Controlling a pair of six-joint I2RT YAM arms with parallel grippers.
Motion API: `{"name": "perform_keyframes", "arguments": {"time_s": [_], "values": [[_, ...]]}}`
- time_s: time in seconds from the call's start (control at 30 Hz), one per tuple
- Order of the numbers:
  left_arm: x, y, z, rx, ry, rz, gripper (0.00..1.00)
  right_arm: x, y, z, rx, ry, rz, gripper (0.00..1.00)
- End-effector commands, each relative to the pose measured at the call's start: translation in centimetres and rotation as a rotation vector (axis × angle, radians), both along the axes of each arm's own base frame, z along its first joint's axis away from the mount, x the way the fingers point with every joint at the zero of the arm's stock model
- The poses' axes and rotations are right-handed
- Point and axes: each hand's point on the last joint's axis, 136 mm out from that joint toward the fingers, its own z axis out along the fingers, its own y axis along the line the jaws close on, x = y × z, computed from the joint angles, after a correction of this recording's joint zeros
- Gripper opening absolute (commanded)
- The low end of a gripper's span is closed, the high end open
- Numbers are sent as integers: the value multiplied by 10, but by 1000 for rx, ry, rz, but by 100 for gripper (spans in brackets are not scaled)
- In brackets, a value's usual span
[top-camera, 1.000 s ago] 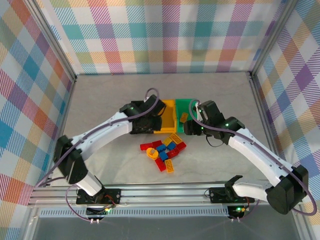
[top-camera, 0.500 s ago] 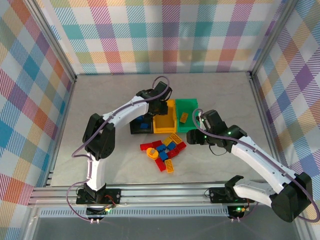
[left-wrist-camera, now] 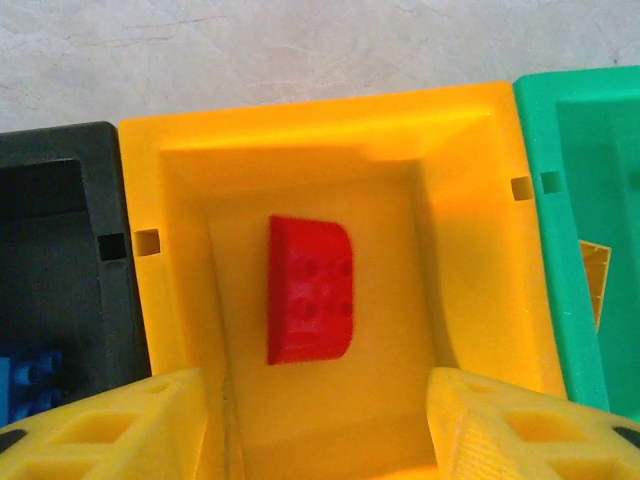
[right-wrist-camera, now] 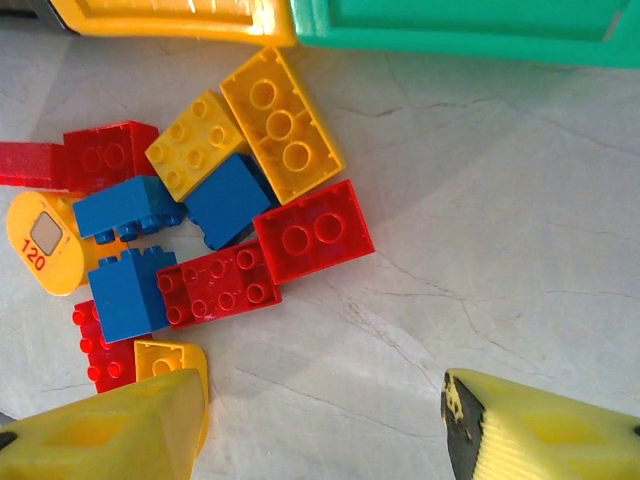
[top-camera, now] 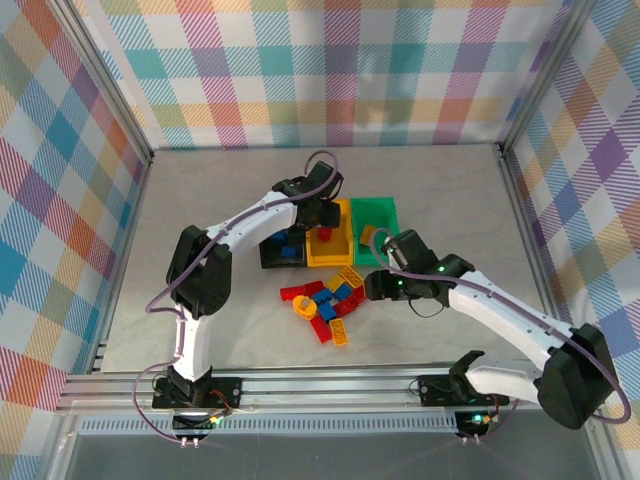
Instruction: Sort the legos into containers by color
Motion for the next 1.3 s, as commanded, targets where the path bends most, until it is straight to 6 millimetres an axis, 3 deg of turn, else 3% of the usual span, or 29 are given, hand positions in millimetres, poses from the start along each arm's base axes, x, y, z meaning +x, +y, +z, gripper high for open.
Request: {"name": "perform_keyframes", "arguments": {"time_s": [0.0, 0.27, 0.53, 0.67, 0.97, 1.27], "values": [[-10, 6, 39, -50, -55, 1, 62, 0, 10, -8, 20, 13, -2, 65], [-46, 37, 55, -53, -54, 39, 64, 3, 16, -21, -17, 34, 7, 66], [-90, 79, 58, -31, -43, 97, 64, 14, 20, -43, -70, 73, -33, 78], [-107, 97, 61, -30, -56, 136, 64, 19, 32, -53, -70, 92, -44, 80], [-117, 114, 79, -14, -98, 154, 65, 34, 39, -65, -169, 71, -81, 77], [-122, 119, 83, -14, -109, 155, 65, 38, 28, -77, -266, 70, -95, 69]]}}
